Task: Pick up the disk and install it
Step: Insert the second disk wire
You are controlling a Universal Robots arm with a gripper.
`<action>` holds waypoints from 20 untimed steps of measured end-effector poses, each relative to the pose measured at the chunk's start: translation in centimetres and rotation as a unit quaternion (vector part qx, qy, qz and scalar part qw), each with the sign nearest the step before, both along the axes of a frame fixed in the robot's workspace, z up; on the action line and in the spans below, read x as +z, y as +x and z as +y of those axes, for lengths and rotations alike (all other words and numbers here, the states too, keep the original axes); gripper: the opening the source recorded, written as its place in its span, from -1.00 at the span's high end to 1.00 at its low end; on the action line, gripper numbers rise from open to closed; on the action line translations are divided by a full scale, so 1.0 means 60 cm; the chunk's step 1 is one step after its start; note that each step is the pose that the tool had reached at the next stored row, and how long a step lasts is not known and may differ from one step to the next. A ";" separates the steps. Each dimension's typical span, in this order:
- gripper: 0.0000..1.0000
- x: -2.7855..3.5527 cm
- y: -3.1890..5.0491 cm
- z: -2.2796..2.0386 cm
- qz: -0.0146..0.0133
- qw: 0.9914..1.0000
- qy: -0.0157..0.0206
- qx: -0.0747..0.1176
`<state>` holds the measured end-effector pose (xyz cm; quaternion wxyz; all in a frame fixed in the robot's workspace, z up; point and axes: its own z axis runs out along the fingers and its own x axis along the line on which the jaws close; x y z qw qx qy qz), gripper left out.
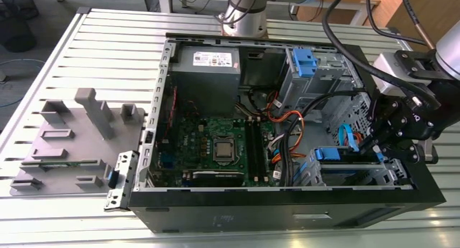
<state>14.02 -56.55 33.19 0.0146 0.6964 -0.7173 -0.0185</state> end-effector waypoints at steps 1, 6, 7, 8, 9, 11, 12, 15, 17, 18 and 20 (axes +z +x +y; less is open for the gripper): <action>0.68 -0.001 0.000 0.0000 0.000 1.000 0.000 0.000; 0.68 -0.001 0.000 0.0000 0.000 1.000 0.000 0.000; 0.68 -0.002 0.000 0.0000 0.000 1.000 0.000 0.000; 0.68 -0.002 0.000 0.0000 0.000 1.000 0.000 0.000; 0.68 -0.002 0.000 0.0000 0.000 1.000 0.000 0.000; 0.68 -0.002 0.000 0.0000 0.000 1.000 0.000 0.000; 0.68 -0.002 0.000 0.0000 0.000 1.000 0.000 0.000; 0.55 -0.002 0.000 0.0000 0.000 1.000 0.000 0.000; 0.55 -0.002 0.000 0.0000 0.000 1.000 0.000 0.000; 0.41 -0.002 0.000 0.0000 0.000 1.000 0.000 0.000; 0.41 -0.002 0.000 0.0000 0.000 1.000 0.000 0.000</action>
